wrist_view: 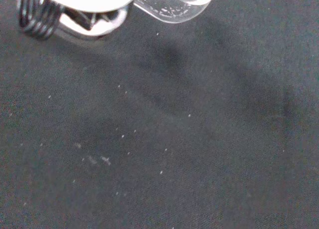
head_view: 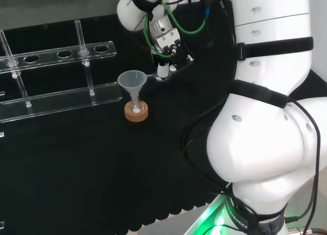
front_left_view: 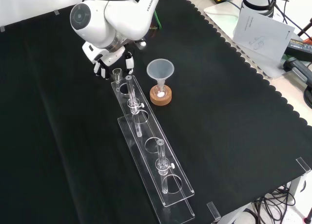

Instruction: Put the weighing funnel back on the table.

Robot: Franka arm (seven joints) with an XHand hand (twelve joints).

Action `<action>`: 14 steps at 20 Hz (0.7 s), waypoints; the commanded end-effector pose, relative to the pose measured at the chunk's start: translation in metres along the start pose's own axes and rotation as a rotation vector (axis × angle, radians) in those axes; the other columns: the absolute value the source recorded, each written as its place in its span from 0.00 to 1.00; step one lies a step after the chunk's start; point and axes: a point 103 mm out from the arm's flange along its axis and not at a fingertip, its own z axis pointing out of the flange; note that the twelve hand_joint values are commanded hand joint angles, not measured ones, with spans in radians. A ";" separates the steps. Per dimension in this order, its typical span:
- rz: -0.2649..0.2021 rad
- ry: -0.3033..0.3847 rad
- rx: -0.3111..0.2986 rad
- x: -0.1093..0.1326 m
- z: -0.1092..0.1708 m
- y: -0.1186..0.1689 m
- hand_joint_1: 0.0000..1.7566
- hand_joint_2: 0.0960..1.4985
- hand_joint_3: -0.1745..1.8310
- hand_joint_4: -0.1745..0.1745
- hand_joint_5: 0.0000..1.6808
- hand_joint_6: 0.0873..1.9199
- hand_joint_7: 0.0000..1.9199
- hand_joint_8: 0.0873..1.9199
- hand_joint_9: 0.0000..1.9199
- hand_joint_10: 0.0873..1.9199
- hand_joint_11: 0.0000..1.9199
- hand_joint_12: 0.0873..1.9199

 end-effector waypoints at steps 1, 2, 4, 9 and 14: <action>-0.002 -0.006 0.002 0.007 0.000 0.008 0.64 0.41 0.39 1.00 0.75 0.32 0.33 0.31 0.51 0.12 0.39 0.53; -0.003 -0.008 0.002 0.009 0.001 0.009 0.64 0.41 0.39 1.00 0.75 0.32 0.33 0.31 0.51 0.12 0.39 0.54; -0.002 -0.008 0.008 0.010 0.005 0.011 0.64 0.41 0.39 1.00 0.75 0.32 0.33 0.31 0.51 0.12 0.39 0.54; -0.006 0.009 0.008 -0.002 0.012 0.010 0.64 0.41 0.39 1.00 0.75 0.32 0.33 0.31 0.51 0.12 0.39 0.54; -0.012 0.005 0.018 0.008 0.010 0.013 0.64 0.41 0.39 1.00 0.75 0.32 0.33 0.31 0.51 0.12 0.39 0.54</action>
